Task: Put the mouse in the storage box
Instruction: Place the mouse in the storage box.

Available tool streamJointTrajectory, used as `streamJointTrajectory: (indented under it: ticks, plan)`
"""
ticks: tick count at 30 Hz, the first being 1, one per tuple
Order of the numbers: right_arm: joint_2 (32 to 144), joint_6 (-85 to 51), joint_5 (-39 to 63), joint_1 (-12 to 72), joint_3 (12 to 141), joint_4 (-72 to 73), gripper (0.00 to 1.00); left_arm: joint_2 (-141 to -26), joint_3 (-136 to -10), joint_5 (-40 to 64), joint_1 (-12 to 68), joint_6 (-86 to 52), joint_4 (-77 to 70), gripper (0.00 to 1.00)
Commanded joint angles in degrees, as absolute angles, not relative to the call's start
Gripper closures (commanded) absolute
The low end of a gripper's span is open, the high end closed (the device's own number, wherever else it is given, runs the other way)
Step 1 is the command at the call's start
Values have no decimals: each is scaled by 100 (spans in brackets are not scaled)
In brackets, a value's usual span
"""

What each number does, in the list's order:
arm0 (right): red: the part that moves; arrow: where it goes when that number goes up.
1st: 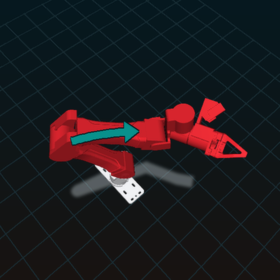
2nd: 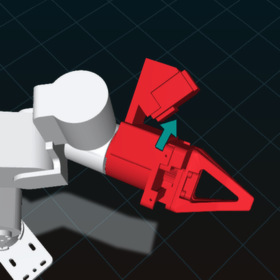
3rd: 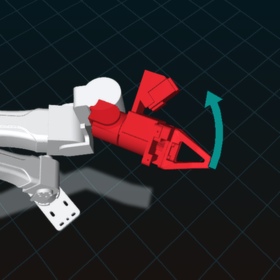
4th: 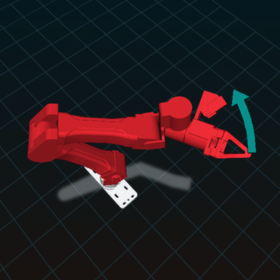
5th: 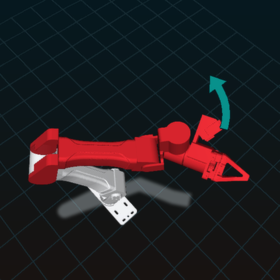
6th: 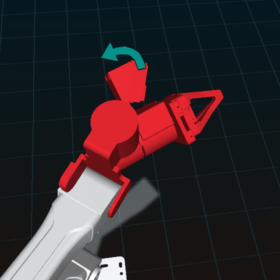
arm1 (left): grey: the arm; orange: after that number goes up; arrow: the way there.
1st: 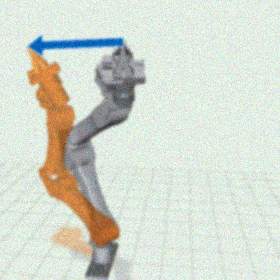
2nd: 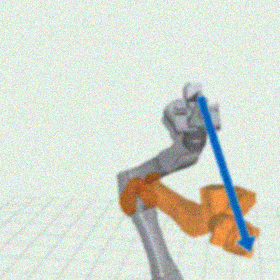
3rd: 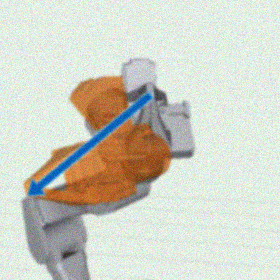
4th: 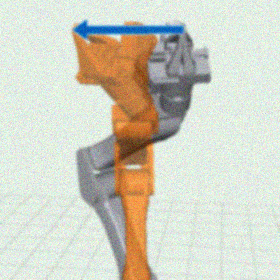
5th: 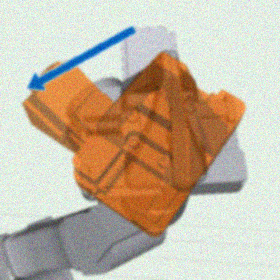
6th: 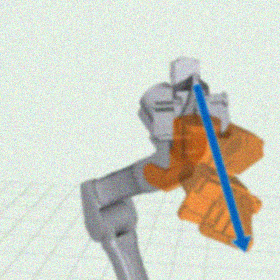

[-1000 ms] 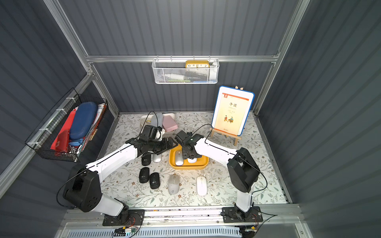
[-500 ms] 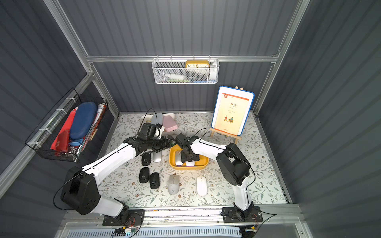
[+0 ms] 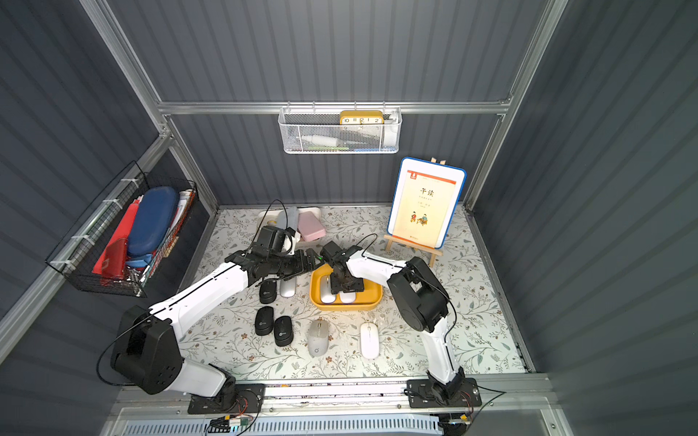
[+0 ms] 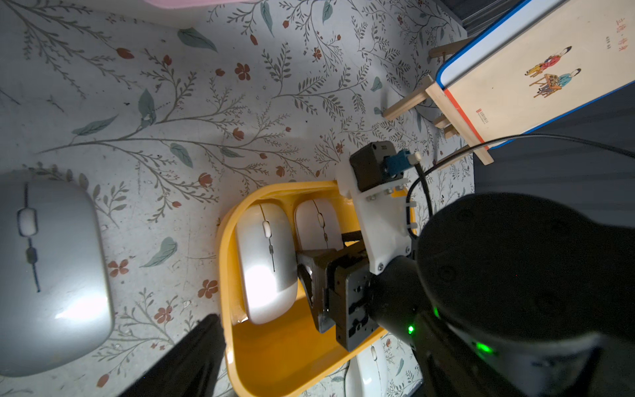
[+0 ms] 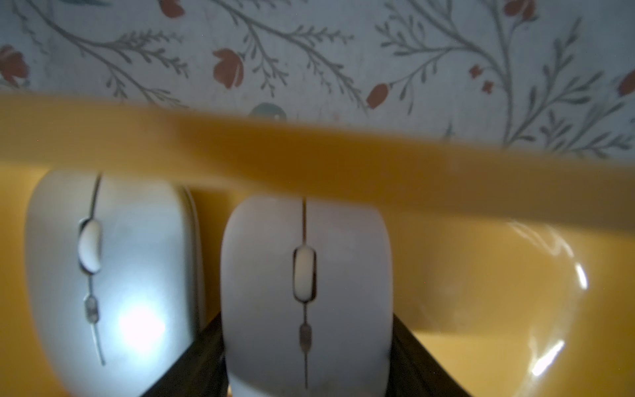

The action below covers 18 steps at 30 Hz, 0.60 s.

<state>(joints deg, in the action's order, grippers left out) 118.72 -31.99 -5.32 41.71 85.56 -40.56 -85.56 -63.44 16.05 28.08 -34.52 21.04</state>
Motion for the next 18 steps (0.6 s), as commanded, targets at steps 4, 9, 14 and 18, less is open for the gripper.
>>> streamJointTrajectory:
  ticks: [4, 9, 14, 18]
  plan:
    - [11989, -3146, -319, 4141, 8622, -4103, 28, -8455, -6403, 1682, 2795, -3313, 2093, 10]
    - [11742, -3070, -320, 4148, 8507, -4037, 23, -8462, -6439, 1732, 2788, -3287, 2118, 10]
    - [11539, -3072, -368, 4148, 8440, -4016, 22, -8453, -6495, 1741, 2795, -3271, 2172, 10]
    - [11578, -3167, -208, 4141, 8453, -3999, 23, -8438, -6542, 1751, 2795, -3262, 2197, 10]
